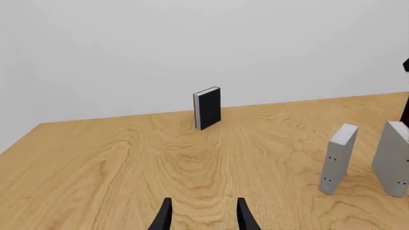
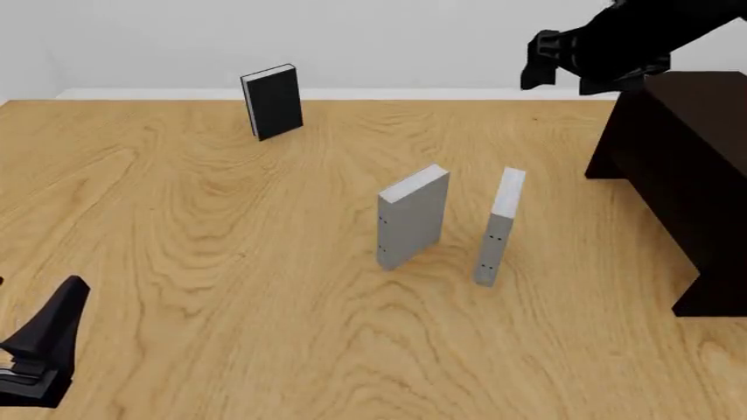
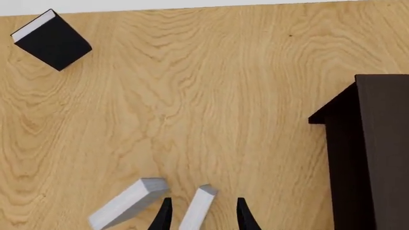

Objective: Pick up the book on the right and place it on the cabinet shelf.

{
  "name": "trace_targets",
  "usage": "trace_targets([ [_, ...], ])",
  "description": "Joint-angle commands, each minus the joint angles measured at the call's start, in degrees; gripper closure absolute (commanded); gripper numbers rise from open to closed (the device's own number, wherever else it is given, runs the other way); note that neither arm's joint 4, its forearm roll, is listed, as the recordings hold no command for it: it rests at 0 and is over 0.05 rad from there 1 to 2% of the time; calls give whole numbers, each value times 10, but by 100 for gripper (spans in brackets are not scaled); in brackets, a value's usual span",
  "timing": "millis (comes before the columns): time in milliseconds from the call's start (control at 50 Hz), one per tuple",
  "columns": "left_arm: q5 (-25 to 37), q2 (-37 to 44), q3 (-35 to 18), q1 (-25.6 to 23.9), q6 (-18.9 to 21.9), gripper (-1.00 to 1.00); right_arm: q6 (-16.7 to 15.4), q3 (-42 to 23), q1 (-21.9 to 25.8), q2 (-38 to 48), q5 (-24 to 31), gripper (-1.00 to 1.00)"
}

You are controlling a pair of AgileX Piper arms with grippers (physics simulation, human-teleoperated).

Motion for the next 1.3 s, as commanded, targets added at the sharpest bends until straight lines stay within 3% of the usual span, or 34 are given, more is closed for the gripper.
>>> trace_targets([
  [20,3,0,0,-4,2,-100,5,36,-4,-1,-28,-100],
  [360,6,0,0,-7,2,-100,3,72,10,10,-64,-100],
  [380,6,0,0,-7,3,-100,22,75,21,14,-64,-100],
  [420,7,0,0,-6,2,-100,1,77,9,12,-69,-100],
  [460,7,0,0,-7,4,-100,19,83,17,16,-72,-100],
  [480,7,0,0,-6,2,-100,8,87,13,16,-75,-100],
  [1300,13,1,0,-12,4,-100,43,181,18,41,-177,-100],
])
